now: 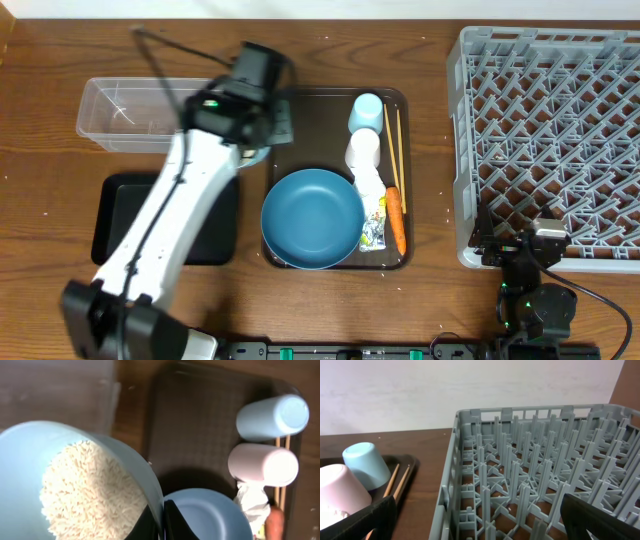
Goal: Sort waste into correct bins and load items into the dishwasher rack
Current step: 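Lift the rice bowl and carry it left over the black tray, then tilt the rice bowl with the left gripper over the black tray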
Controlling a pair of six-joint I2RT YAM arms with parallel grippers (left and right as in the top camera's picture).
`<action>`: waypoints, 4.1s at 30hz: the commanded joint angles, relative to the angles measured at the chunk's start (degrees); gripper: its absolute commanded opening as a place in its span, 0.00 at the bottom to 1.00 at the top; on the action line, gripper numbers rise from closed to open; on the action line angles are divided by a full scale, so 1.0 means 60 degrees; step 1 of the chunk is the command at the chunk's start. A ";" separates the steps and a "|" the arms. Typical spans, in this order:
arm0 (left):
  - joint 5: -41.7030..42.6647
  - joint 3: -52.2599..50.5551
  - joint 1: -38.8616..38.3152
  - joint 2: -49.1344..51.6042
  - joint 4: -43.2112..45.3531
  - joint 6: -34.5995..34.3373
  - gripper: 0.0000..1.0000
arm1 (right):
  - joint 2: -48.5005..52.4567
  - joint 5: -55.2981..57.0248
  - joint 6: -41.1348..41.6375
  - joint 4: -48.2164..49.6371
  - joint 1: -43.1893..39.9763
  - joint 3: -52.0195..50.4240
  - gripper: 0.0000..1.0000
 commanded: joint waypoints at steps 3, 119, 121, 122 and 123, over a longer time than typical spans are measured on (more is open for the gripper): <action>0.2120 -0.0197 0.1494 -0.0929 -0.0364 0.0102 0.06 | -0.0051 0.0033 -0.0018 -0.0022 -0.0098 -0.0022 0.99; 0.7420 -0.7479 0.7570 -0.1934 0.3701 0.1115 0.46 | -0.0051 0.0033 -0.0018 -0.0022 -0.0098 -0.0022 0.99; 0.7063 -0.7479 0.7304 -0.1934 0.3996 0.0790 0.43 | -0.0051 0.0033 -0.0018 -0.0022 -0.0098 -0.0022 0.99; 0.6994 -0.7479 0.7202 -0.1934 0.4091 0.0754 0.42 | -0.0051 0.0033 -0.0018 -0.0022 -0.0098 -0.0022 0.99; 0.6991 -0.7479 0.7100 -0.1934 0.4178 0.0758 0.42 | -0.0051 0.0033 -0.0018 -0.0022 -0.0098 -0.0022 0.99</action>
